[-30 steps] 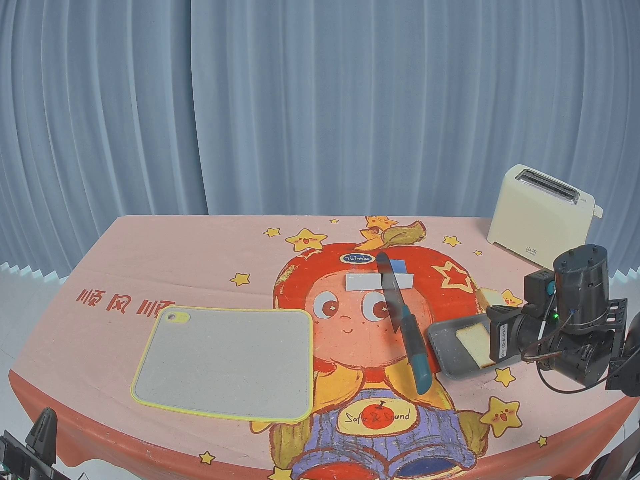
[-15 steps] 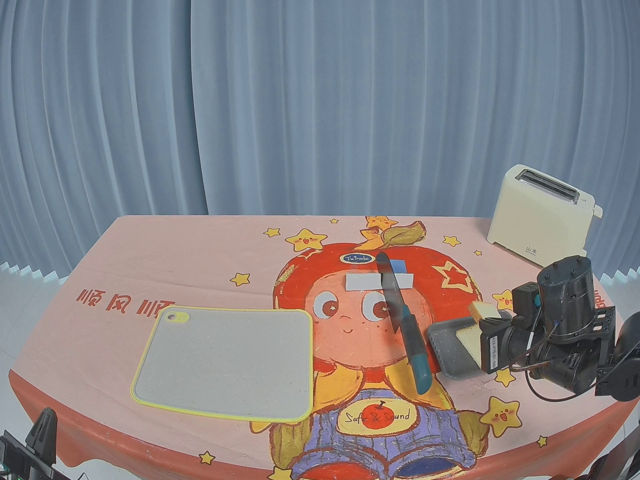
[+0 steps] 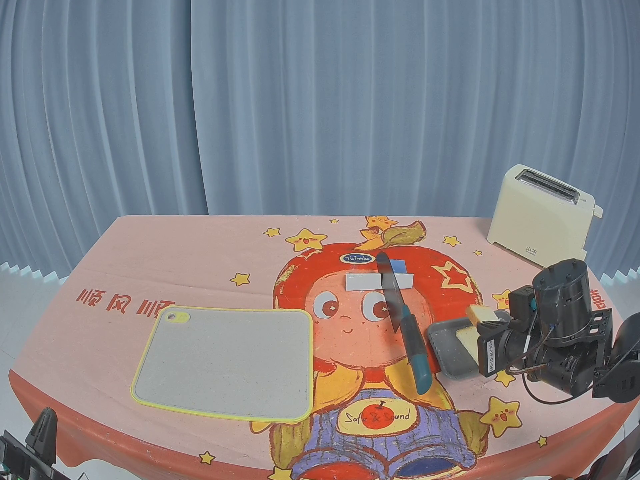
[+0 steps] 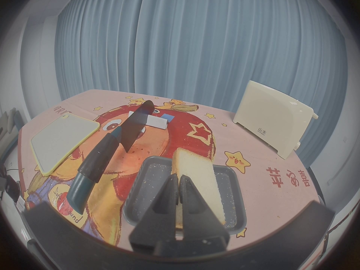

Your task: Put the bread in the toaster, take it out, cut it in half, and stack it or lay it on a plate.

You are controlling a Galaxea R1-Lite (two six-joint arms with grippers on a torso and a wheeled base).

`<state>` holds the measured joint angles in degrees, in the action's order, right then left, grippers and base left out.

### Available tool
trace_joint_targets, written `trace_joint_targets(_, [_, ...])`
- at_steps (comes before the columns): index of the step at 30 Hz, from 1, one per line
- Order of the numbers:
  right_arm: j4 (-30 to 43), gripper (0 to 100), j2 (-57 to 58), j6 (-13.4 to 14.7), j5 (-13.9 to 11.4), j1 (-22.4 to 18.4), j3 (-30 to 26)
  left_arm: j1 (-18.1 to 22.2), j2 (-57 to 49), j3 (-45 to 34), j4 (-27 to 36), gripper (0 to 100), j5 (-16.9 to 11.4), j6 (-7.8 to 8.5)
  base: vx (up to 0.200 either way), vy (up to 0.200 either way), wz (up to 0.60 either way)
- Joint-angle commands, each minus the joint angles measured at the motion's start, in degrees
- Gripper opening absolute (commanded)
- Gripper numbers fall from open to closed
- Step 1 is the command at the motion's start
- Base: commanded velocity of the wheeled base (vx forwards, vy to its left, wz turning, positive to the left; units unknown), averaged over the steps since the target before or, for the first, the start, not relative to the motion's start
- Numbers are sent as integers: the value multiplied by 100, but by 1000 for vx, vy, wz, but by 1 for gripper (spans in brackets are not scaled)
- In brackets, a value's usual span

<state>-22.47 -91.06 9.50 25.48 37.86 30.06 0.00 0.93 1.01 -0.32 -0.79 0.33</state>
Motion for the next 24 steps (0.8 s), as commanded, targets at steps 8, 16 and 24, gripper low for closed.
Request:
trace_joint_targets(8, [-3,0,-61,0,1,81,0,0,-49,-101,-3,0,0,2,0,0,0])
trace_joint_targets(16, [-12,0,-175,17,1,134,-9,0,-40,-101,-3,0,0,2,0,0,0])
trace_joint_targets(24, [-30,0,-254,26,1,151,-9,0,-49,-101,-3,0,0,2,0,0,0])
